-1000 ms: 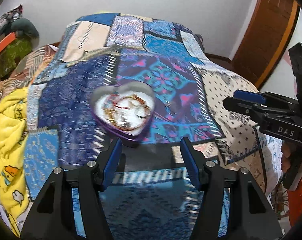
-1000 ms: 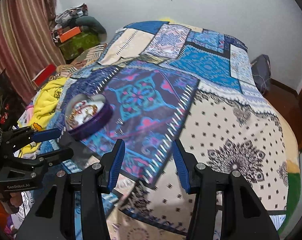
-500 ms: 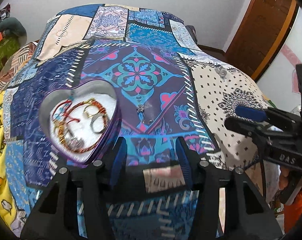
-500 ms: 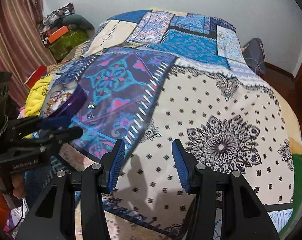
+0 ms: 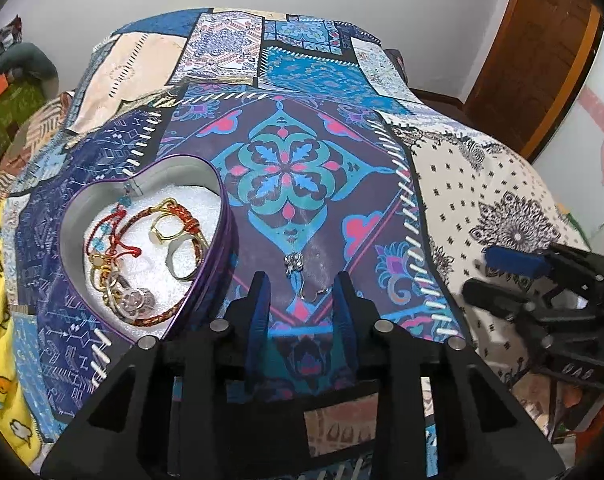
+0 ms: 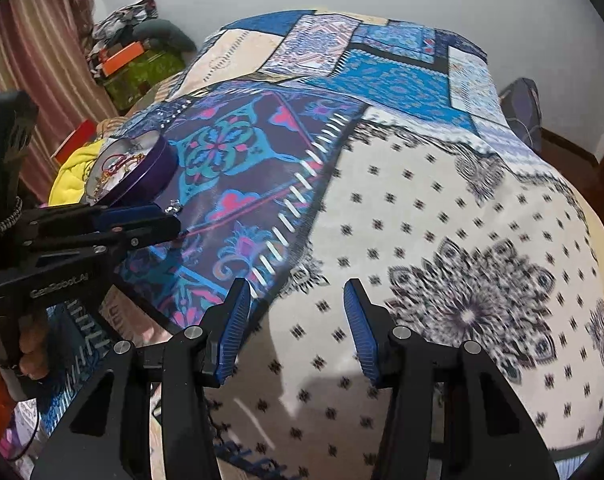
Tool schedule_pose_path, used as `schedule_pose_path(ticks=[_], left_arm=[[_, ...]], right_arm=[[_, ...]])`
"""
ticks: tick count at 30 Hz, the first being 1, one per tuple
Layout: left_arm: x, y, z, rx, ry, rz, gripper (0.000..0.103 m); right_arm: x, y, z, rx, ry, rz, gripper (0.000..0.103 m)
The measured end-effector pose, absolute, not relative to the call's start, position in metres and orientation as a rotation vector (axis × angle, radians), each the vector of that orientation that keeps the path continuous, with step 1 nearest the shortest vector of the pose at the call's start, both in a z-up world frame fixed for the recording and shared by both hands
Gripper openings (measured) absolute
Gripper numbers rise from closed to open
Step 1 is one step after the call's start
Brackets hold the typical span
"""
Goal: Organize jewelry
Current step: 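Lower the left tool onto the last silver ring and close on it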
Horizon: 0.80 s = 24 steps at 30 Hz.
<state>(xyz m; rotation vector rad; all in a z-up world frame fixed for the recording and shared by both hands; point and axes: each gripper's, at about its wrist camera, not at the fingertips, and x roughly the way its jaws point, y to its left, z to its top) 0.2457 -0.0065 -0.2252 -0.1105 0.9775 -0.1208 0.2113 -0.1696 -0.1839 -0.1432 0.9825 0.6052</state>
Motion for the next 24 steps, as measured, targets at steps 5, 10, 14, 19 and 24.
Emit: schedule_pose_path(ticks=[5,10,14,19,24], left_arm=[[0.244,-0.011,-0.224,-0.103,0.984,-0.145,0.027],[0.247,-0.010,-0.228,-0.085,0.962,-0.068,0.027],[0.251,-0.011,-0.230,-0.071,0.957,-0.063,0.026],[0.256,-0.011,-0.232,-0.063,0.957,-0.062,0.009],[0.252,-0.011,-0.231,-0.070,0.950,-0.071,0.009]], right_arm=[[0.216,-0.163,-0.192,-0.160,1.006,0.613,0.032],[0.218,-0.164,-0.195,-0.152,1.007,0.608,0.026],[0.220,-0.164,-0.197,-0.144,1.002,0.604,0.019],[0.220,-0.161,-0.199,-0.163,0.988,0.598,0.012],[0.218,-0.158,-0.198,-0.188,0.972,0.596,0.008]])
